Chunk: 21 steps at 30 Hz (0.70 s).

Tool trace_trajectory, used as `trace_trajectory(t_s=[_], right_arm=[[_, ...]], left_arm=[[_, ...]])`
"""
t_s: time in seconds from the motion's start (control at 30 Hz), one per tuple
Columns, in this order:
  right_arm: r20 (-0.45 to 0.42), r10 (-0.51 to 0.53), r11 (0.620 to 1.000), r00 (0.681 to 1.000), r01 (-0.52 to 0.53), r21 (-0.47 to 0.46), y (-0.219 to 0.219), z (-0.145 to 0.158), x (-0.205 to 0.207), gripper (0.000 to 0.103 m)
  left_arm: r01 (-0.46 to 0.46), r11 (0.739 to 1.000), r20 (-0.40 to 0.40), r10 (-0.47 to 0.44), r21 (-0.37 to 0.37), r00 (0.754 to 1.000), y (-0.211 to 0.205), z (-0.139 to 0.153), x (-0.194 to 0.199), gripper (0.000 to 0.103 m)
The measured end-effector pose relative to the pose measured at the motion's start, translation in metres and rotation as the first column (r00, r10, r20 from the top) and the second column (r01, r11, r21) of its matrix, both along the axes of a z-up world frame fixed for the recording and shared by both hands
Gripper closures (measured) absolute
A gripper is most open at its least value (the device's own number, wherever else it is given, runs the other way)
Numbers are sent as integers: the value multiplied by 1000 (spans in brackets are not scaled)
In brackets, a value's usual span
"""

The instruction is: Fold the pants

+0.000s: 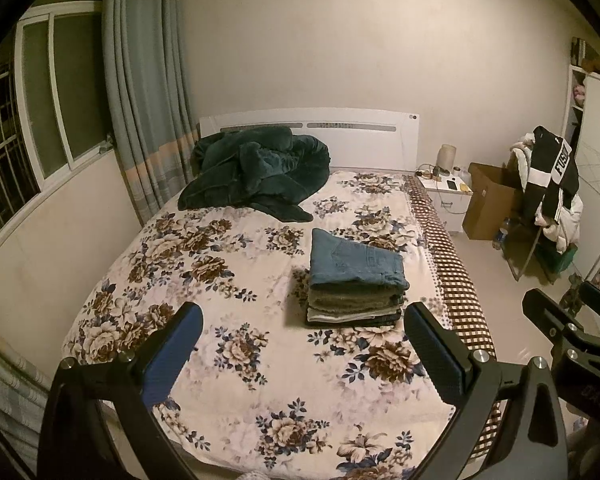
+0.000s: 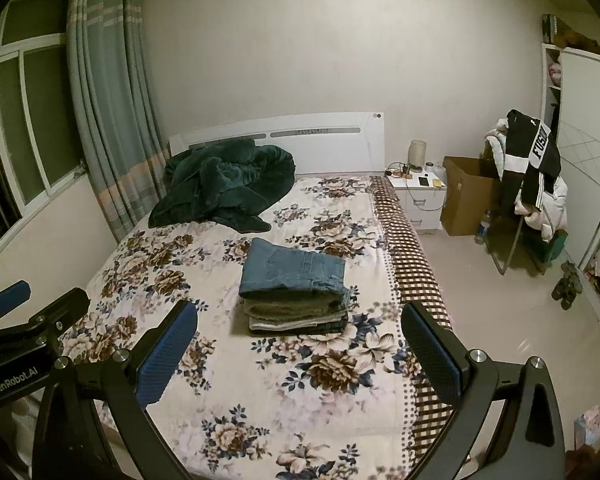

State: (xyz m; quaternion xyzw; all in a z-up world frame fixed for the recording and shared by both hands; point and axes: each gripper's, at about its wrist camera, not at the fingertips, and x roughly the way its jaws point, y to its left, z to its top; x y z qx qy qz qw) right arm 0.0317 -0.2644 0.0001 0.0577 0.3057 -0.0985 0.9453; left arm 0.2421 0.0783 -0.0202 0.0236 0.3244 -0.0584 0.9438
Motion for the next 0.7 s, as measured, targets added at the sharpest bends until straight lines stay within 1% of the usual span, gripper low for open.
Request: trace_trajectory(t_s=[0.17, 0.7], right_arm=[[-4, 3, 1000, 1000, -3, 3, -1, -3, 0, 0], [-4, 9, 1000, 1000, -9, 3, -5, 1, 3, 0]], left_arm=[[0, 1000, -5, 0, 2, 1000, 1, -1, -4, 0], [1, 1000, -4, -1, 3, 1000, 2, -1, -5, 0]])
